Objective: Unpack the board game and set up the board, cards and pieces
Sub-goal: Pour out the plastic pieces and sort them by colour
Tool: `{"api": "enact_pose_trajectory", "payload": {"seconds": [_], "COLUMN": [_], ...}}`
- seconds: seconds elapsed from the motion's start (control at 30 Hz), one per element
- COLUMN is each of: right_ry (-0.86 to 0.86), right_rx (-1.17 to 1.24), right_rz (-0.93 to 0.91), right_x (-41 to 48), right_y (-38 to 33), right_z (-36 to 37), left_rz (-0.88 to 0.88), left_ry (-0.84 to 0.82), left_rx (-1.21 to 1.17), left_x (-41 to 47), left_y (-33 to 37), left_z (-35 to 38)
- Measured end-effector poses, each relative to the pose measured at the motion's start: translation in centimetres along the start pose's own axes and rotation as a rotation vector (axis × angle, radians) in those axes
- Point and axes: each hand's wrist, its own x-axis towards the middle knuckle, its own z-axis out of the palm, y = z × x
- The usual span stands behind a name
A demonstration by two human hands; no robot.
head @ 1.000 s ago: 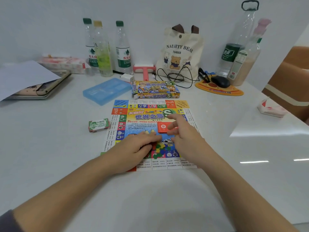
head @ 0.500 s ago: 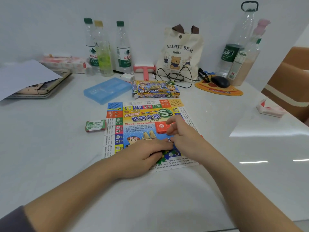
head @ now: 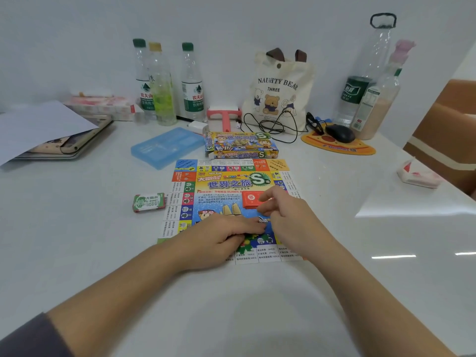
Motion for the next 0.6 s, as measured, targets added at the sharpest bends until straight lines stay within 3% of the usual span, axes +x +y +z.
{"api": "enact_pose_trajectory", "payload": {"seconds": [0.6], "right_ry": [-0.019], "right_rx": [-0.172], "right_rz": [0.026], "right_x": [-0.2], "right_y": [-0.3], "right_z": [0.7], "left_rz": [-0.071], "left_ry": [-0.015], "left_rx": [-0.309], "left_x": [-2.5], "left_y": [2.4], "left_z": [1.2]}}
